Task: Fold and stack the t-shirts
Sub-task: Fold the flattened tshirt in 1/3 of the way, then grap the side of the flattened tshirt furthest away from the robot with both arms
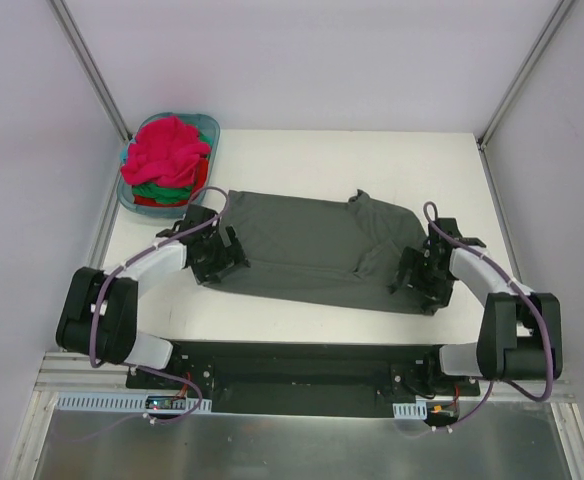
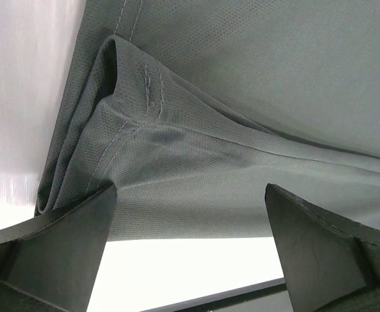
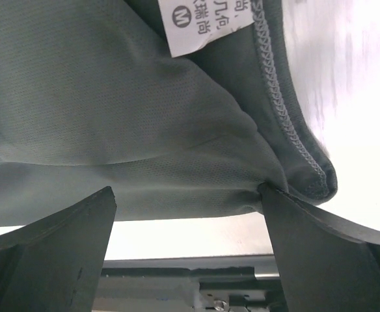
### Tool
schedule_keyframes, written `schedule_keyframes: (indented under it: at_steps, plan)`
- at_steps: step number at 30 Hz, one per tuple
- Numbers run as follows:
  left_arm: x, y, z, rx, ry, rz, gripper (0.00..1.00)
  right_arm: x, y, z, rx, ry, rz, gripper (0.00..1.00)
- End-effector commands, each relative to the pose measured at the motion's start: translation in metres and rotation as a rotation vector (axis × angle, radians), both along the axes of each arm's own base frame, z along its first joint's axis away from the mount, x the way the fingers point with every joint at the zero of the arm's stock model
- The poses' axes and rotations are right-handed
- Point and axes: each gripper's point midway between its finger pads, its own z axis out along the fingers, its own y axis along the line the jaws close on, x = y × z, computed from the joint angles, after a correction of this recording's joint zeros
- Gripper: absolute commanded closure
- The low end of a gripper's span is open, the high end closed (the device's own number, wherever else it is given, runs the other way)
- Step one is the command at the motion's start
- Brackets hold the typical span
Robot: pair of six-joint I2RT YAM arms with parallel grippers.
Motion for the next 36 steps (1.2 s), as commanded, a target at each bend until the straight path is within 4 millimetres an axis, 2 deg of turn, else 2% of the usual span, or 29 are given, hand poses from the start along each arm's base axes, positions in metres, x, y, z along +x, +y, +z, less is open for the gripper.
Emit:
schedule_keyframes:
  at_steps: [1, 4, 7, 11, 15, 17, 19, 22, 25, 27, 28, 31, 32, 36]
  plan:
    - [-0.066, 0.007, -0.018, -0.002, 0.164, -0.003, 0.01, -0.032, -0.005, 0.006, -0.018, 0.042, -0.042, 0.04]
    - [-0.078, -0.002, -0.004, -0.045, 0.126, -0.035, 0.01, -0.034, -0.010, 0.016, -0.038, 0.002, -0.034, 0.04]
    - [-0.072, -0.003, 0.019, -0.050, 0.051, -0.040, 0.01, -0.021, -0.009, 0.042, -0.038, -0.092, 0.006, 0.04]
    - [-0.034, -0.001, 0.068, -0.016, -0.110, -0.033, 0.01, 0.014, -0.002, 0.093, -0.007, -0.285, 0.056, 0.04]
    - [0.017, 0.004, 0.114, 0.032, -0.230, 0.022, 0.01, 0.058, 0.010, 0.144, 0.012, -0.456, 0.119, 0.04]
    - [0.046, 0.009, 0.129, 0.055, -0.259, 0.052, 0.01, 0.082, 0.020, 0.164, 0.000, -0.499, 0.170, 0.04]
    - [0.074, 0.013, 0.129, 0.084, -0.251, 0.067, 0.01, 0.113, 0.034, 0.177, -0.037, -0.531, 0.231, 0.04]
    - [0.117, 0.018, 0.128, 0.162, -0.255, 0.062, 0.01, 0.162, 0.049, 0.178, -0.131, -0.516, 0.317, 0.04]
    - [0.147, 0.027, 0.117, 0.266, -0.211, 0.058, 0.01, 0.207, 0.066, 0.163, -0.188, -0.454, 0.345, 0.04]
    - [0.164, 0.033, 0.110, 0.325, -0.183, 0.051, 0.01, 0.242, 0.079, 0.164, -0.223, -0.466, 0.369, 0.04]
    - [0.170, 0.033, 0.104, 0.345, -0.166, 0.046, 0.02, 0.253, 0.083, 0.153, -0.241, -0.441, 0.381, 0.04]
    - [0.186, 0.042, 0.092, 0.424, -0.132, 0.045, 0.04, 0.287, 0.095, 0.137, -0.260, -0.415, 0.395, 0.02]
    - [0.193, 0.046, 0.092, 0.446, -0.134, 0.050, 0.05, 0.297, 0.100, 0.122, -0.258, -0.396, 0.407, 0.02]
    - [0.204, 0.045, 0.065, 0.471, -0.084, 0.030, 0.15, 0.324, 0.114, 0.090, -0.237, -0.417, 0.432, 0.01]
